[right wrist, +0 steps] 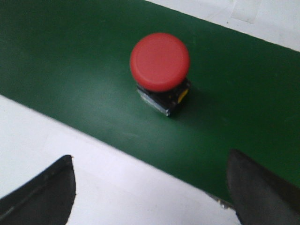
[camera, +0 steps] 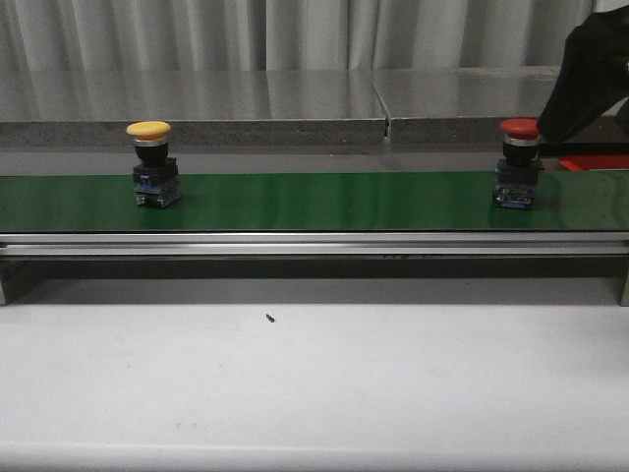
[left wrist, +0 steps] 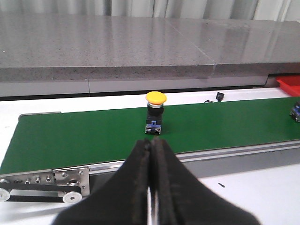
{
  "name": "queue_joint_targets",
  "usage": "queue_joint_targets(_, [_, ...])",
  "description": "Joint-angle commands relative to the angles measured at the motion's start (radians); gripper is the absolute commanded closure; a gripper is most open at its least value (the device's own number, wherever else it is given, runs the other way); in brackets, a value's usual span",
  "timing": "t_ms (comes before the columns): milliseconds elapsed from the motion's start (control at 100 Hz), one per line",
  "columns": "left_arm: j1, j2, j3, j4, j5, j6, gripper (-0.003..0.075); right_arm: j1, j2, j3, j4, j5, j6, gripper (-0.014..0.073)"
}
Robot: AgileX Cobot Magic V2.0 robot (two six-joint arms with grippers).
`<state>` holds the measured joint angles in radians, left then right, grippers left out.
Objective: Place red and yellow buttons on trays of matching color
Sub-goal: 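Grasp the red button at the belt end with the right gripper, then lower the red button into the red tray and open the right gripper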
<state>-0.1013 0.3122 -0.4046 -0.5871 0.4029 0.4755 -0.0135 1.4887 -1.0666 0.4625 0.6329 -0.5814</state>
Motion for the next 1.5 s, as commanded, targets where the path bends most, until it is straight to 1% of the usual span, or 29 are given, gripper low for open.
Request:
queue_joint_targets(0, [-0.008, 0.008, -0.025, -0.026, -0.068, 0.002, 0.0739, 0.002, 0.028, -0.078, 0.024, -0.056, -0.012, -0.0042])
queue_joint_targets(310, [-0.008, 0.008, -0.025, -0.026, -0.068, 0.002, 0.0739, 0.002, 0.185, -0.222, 0.008, -0.091, -0.014, -0.0042])
queue_joint_targets(400, [-0.008, 0.008, -0.025, -0.026, -0.068, 0.002, 0.0739, 0.001, 0.214, -0.245, -0.001, -0.091, -0.014, -0.0015])
queue_joint_targets(450, [-0.008, 0.008, -0.025, -0.026, -0.068, 0.002, 0.0739, 0.001, 0.221, -0.252, -0.008, -0.081, -0.014, 0.0045])
queue_joint_targets(470, [-0.008, 0.008, -0.025, -0.026, -0.068, 0.002, 0.0739, 0.001, 0.224, -0.254, -0.01, -0.071, -0.014, 0.0083])
queue_joint_targets(500, [-0.008, 0.008, -0.025, -0.026, -0.068, 0.002, 0.0739, 0.0, 0.224, -0.255, -0.013, -0.059, -0.014, 0.0155])
queue_joint_targets(520, [-0.008, 0.008, -0.025, -0.026, -0.068, 0.002, 0.0739, 0.0, 0.224, -0.255, -0.014, -0.05, -0.014, 0.0188])
queue_joint_targets(570, [-0.008, 0.008, -0.025, -0.026, -0.068, 0.002, 0.0739, 0.0, 0.224, -0.255, -0.017, -0.028, -0.014, 0.0314])
queue_joint_targets(630, [-0.008, 0.008, -0.025, -0.026, -0.068, 0.002, 0.0739, -0.003, 0.223, -0.256, -0.018, -0.002, -0.012, 0.0421])
queue_joint_targets(690, [-0.008, 0.008, -0.025, -0.026, -0.068, 0.002, 0.0739, -0.005, 0.222, -0.256, -0.018, 0.009, -0.001, 0.0457])
queue_joint_targets(800, [-0.008, 0.008, -0.025, -0.026, -0.068, 0.002, 0.0739, -0.021, 0.21, -0.282, -0.02, 0.024, 0.021, 0.0459])
queue_joint_targets(900, [-0.008, 0.008, -0.025, -0.026, -0.068, 0.002, 0.0739, -0.064, 0.202, -0.348, -0.024, 0.063, 0.037, 0.0459])
queue_joint_targets(1020, [-0.008, 0.008, -0.025, -0.026, -0.068, 0.002, 0.0739, -0.159, 0.202, -0.455, -0.033, 0.108, 0.064, 0.0459])
queue_joint_targets(1180, [-0.008, 0.008, -0.025, -0.026, -0.068, 0.002, 0.0739, -0.302, 0.22, -0.587, -0.033, 0.116, 0.091, 0.0459])
queue_joint_targets(1310, [-0.008, 0.008, -0.025, -0.026, -0.068, 0.002, 0.0739, -0.406, 0.294, -0.707, -0.033, 0.145, 0.094, 0.0459])
queue_joint_targets(1390, [-0.008, 0.008, -0.025, -0.026, -0.068, 0.002, 0.0739, -0.441, 0.349, -0.787, -0.033, 0.174, 0.102, 0.0459])
queue_joint_targets(1490, [-0.008, 0.008, -0.025, -0.026, -0.068, 0.002, 0.0739, -0.475, 0.438, -0.883, -0.033, 0.177, 0.126, 0.0459])
